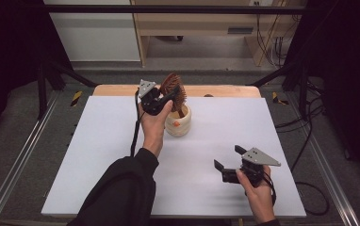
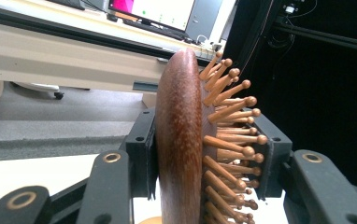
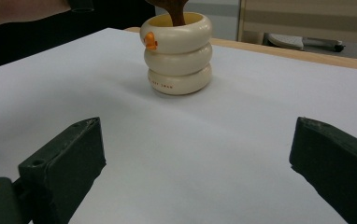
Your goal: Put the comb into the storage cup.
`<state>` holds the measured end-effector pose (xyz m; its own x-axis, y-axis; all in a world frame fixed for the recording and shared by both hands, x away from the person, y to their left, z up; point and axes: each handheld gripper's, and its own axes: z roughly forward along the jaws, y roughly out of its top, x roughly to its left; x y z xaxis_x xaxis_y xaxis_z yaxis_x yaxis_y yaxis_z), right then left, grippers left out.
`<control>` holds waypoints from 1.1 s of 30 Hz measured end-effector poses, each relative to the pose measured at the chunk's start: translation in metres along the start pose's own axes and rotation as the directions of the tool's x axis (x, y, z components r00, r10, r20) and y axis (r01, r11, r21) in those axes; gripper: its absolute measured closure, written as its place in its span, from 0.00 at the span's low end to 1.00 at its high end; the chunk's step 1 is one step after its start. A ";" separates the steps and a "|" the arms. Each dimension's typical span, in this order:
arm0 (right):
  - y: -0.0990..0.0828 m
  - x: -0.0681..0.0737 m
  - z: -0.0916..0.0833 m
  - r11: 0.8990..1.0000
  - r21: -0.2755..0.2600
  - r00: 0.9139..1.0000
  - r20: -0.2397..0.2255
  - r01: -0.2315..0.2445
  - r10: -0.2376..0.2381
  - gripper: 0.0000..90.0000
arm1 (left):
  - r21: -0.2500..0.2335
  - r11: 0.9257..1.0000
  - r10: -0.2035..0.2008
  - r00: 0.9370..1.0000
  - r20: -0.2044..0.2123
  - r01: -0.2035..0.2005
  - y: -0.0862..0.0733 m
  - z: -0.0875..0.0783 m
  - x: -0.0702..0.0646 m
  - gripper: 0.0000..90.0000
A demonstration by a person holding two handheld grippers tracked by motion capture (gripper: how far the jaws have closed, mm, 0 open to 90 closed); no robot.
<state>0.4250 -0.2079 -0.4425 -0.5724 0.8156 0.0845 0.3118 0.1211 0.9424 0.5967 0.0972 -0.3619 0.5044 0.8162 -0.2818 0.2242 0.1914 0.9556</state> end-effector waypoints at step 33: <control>0.000 0.000 0.000 1.000 0.000 1.000 -0.002 0.000 0.000 0.04 | 0.013 1.000 -0.008 1.000 0.000 0.008 -0.008 0.003 0.003 0.57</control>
<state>0.4252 -0.2076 -0.4429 -0.5736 0.8147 0.0851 0.3118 0.1210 0.9424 0.5991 0.0966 -0.3705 0.5028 0.8144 -0.2899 0.2390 0.1913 0.9520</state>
